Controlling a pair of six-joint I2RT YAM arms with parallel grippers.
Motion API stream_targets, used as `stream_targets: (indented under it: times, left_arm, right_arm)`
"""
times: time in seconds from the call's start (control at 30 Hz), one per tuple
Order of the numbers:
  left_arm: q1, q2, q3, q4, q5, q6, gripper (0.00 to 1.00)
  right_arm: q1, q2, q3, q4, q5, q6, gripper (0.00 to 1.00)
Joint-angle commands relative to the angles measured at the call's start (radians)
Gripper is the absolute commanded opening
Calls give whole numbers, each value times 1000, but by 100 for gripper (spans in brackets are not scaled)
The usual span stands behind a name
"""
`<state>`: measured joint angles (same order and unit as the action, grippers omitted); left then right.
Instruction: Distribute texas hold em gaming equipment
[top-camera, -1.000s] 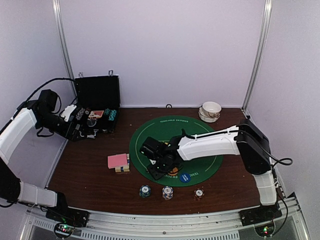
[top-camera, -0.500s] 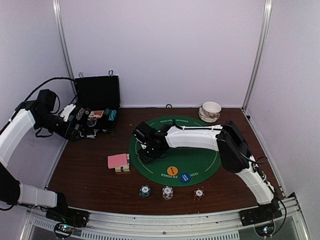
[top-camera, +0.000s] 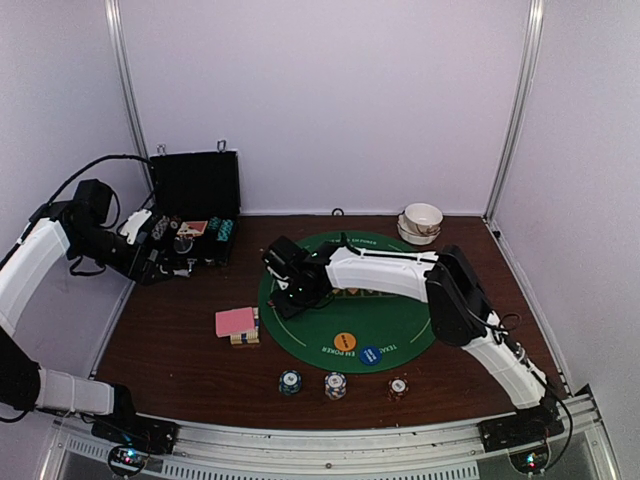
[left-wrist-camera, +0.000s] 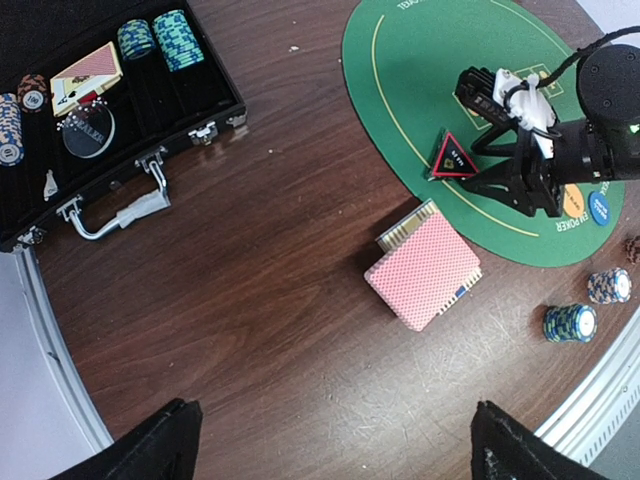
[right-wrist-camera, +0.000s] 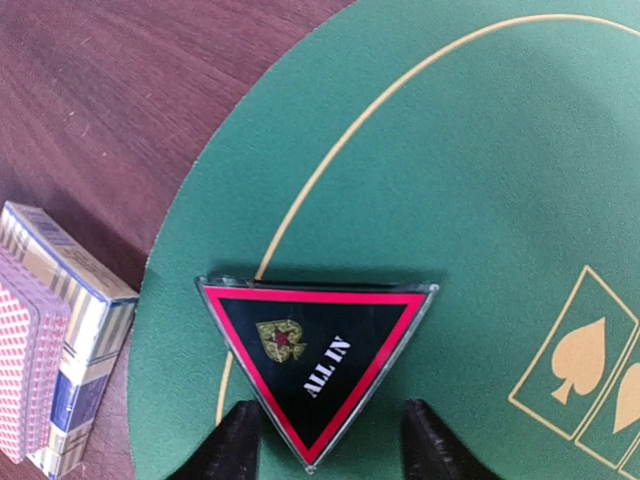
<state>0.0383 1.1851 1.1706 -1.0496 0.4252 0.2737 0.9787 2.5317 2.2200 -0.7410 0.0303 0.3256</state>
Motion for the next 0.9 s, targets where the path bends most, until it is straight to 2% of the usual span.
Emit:
stream_targets:
  times: [0.0,0.13,0.33,0.43,0.6,0.87]
  left_arm:
    - [8,-11,35,-15,24,15,98]
    - [7,-12,48,-30,32,15,98]
    - [8,-16,59,-45,33,18,97]
    - [8,-14,61,-55,36,25,98]
    - [8,-13,62,-65,41,31,98]
    - [8,-12,73,-70,50,33,98]
  right_arm:
    - [-6,-129,-93,5,20,-11,58]
    - [-5,-334,-359,106,14,18,76]
    - [10,-574,-737,194,-11,90,87]
    - [27,-643,-857,214,-20,121,91]
    - [42,-677,-955,236,-20,169,92]
    - [43,-624,-956,242,-22,178,85]
